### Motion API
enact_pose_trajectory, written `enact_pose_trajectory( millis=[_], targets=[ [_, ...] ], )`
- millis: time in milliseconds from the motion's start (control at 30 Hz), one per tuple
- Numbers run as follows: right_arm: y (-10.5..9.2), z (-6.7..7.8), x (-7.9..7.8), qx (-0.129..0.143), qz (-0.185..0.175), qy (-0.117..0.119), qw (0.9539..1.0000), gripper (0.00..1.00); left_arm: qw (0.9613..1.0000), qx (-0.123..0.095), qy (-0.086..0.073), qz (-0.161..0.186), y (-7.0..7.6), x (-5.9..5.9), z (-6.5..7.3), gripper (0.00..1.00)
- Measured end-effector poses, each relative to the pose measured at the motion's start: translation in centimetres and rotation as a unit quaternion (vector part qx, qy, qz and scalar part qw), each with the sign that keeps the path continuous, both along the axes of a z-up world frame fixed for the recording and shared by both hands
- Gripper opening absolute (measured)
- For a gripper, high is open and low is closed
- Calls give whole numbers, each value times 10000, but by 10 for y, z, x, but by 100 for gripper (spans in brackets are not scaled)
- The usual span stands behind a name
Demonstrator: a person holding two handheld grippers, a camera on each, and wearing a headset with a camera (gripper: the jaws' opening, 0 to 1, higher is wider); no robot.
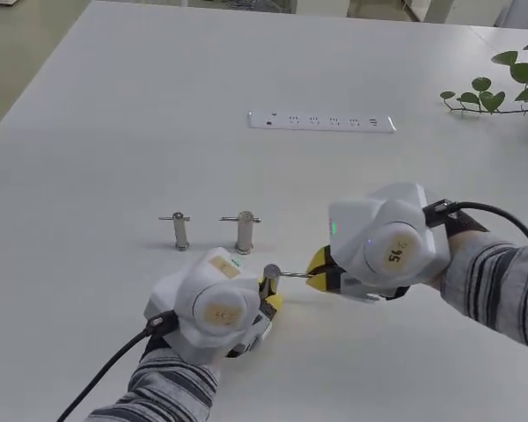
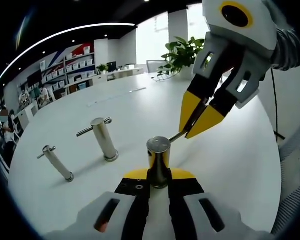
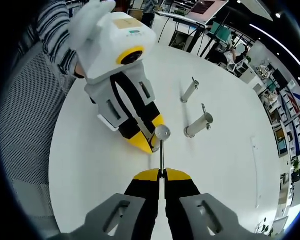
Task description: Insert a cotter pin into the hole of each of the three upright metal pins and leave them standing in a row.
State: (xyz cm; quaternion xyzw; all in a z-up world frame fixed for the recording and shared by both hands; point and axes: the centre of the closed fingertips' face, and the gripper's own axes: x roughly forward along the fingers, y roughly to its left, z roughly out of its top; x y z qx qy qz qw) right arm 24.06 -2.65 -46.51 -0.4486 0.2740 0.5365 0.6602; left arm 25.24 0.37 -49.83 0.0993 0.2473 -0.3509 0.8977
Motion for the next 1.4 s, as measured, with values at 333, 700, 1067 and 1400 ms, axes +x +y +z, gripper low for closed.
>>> enact_pose_trajectory(
  millis=[333, 700, 1067, 1400],
  targets=[
    [11, 2, -1, 82, 29, -18, 10000, 0, 9998, -137, 41, 166, 0, 1, -1, 10],
    [18, 3, 1, 230, -67, 38, 9997, 0, 9993, -230, 80, 299, 0, 1, -3, 10],
    [23, 11, 2, 421, -89, 27, 9991, 5, 9993, -226, 43, 308, 0, 1, -3, 10],
    [15, 7, -4, 405, -235, 227, 9986, 3, 9992, -230, 40, 325, 0, 1, -2, 10]
  ],
)
